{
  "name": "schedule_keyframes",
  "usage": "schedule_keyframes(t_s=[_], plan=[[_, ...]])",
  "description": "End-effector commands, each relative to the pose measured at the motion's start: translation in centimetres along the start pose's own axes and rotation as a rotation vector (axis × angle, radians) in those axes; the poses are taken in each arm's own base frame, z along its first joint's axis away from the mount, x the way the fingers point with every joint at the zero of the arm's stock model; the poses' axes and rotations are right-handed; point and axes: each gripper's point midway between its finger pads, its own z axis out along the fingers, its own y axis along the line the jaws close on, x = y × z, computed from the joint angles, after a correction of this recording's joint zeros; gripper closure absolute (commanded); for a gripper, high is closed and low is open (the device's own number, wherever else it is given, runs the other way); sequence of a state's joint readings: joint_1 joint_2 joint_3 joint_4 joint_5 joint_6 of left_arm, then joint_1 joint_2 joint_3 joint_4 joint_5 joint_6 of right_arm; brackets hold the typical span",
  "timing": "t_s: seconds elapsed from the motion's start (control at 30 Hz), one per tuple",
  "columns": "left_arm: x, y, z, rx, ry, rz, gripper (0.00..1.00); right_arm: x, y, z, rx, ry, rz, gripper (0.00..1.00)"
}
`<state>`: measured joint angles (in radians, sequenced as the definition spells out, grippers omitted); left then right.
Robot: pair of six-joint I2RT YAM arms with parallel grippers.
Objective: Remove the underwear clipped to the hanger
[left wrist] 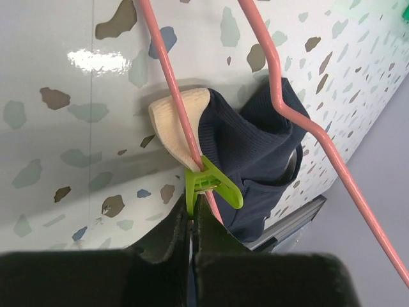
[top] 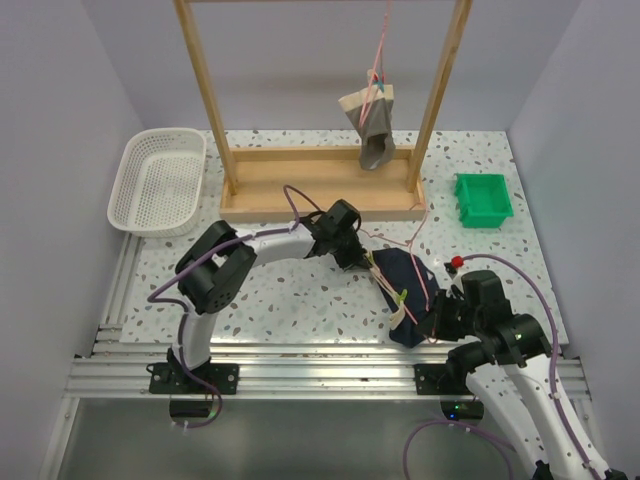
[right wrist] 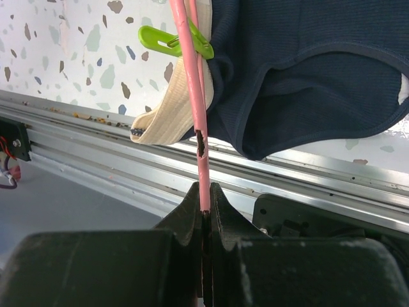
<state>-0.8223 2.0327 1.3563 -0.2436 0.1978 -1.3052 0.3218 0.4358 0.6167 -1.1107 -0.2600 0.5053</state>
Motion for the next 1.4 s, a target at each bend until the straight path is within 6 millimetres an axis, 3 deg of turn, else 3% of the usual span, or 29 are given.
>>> schedule_keyframes(t_s=[0.0,0.13,0.2,0.27,0.3,0.5,0.7,0.93,1.07,1.3,1.37], plan=[[0.0,-1.7,-3.1,0.072,-0.005,0.068,1.0,-0.3,-0.3,-0.2,0.023,-0.023,0.009,1.0],[-0.1,-1.7,-3.4,0.063,0.0,0.117,0.99,-0.3,-0.3,-0.1,0.021,-0.018,0.009,1.0],[-0.2,-1.7,-3.1,0.062,0.001,0.128,0.77,-0.2,-0.3,0.0,0.021,-0.012,0.009,1.0],[-0.2,-1.9,-3.0,0.076,0.002,0.122,0.68,-0.2,-0.3,0.0,0.019,-0.011,0.007,1.0],[-0.3,-2.4,-2.9,0.093,-0.003,0.114,0.58,-0.2,-0.2,0.0,0.019,-0.009,0.007,1.0],[-1.0,-3.7,-2.7,0.102,-0.016,0.118,0.33,-0.2,-0.3,0.2,0.02,0.001,0.005,1.0],[-2.3,-3.8,-1.6,0.077,-0.032,0.095,0.3,-0.2,-0.3,0.2,0.024,0.002,0.009,1.0],[-2.6,-3.0,-0.4,0.012,-0.004,0.111,0.39,-0.2,-0.4,0.2,0.031,0.0,0.017,1.0],[-2.6,-2.4,-1.3,0.029,0.0,0.089,0.35,-0.3,-0.5,0.2,0.035,-0.006,0.022,1.0],[-3.7,-4.3,-4.2,0.113,-0.031,0.089,0.3,-0.3,-0.5,0.4,0.039,-0.003,0.031,1.0],[-4.0,-4.0,-4.2,0.108,-0.035,0.091,0.29,-0.3,-0.6,0.5,0.041,-0.001,0.033,1.0]])
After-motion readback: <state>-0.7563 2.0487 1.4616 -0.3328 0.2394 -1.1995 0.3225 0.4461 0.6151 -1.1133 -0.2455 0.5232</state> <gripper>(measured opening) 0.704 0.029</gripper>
